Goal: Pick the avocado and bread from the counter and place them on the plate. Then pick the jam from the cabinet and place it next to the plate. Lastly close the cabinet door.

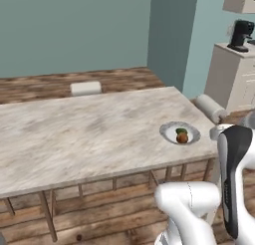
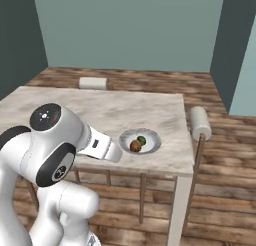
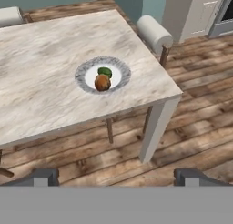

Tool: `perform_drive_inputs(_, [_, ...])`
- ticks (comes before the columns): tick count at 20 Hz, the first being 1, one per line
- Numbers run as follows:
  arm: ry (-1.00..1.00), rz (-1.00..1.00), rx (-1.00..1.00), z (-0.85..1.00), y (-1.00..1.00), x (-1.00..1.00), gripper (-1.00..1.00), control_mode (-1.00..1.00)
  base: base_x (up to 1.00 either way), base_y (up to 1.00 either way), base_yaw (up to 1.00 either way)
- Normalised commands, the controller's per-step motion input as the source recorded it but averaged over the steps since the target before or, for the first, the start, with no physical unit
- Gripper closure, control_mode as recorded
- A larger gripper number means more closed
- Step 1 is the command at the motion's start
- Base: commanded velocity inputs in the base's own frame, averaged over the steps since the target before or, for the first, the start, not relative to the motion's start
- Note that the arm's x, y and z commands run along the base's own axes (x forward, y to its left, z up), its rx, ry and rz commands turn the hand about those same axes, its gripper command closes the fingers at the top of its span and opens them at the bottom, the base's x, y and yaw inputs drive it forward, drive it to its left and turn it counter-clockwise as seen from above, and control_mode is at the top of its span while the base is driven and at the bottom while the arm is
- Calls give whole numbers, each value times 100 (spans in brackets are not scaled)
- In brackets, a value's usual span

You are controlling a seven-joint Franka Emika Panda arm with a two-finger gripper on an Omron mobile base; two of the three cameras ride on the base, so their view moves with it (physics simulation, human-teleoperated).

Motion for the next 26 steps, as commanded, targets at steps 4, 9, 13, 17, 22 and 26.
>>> perform_drive_inputs(4, [0, 0, 0, 0, 0, 0, -100, 100, -41, 0, -21])
perform_drive_inputs(9, [0, 0, 0, 0, 0, 0, -100, 100, -34, 0, -22])
perform_drive_inputs(13, [0, 0, 0, 0, 0, 0, -100, 100, -29, 0, -23])
perform_drive_inputs(17, [0, 0, 0, 0, 0, 0, -100, 100, -22, 0, -25])
perform_drive_inputs(22, [0, 0, 0, 0, 0, 0, -100, 100, -19, 0, -31])
perform_drive_inputs(26, [0, 0, 0, 0, 0, 0, -100, 100, -15, 1, -33])
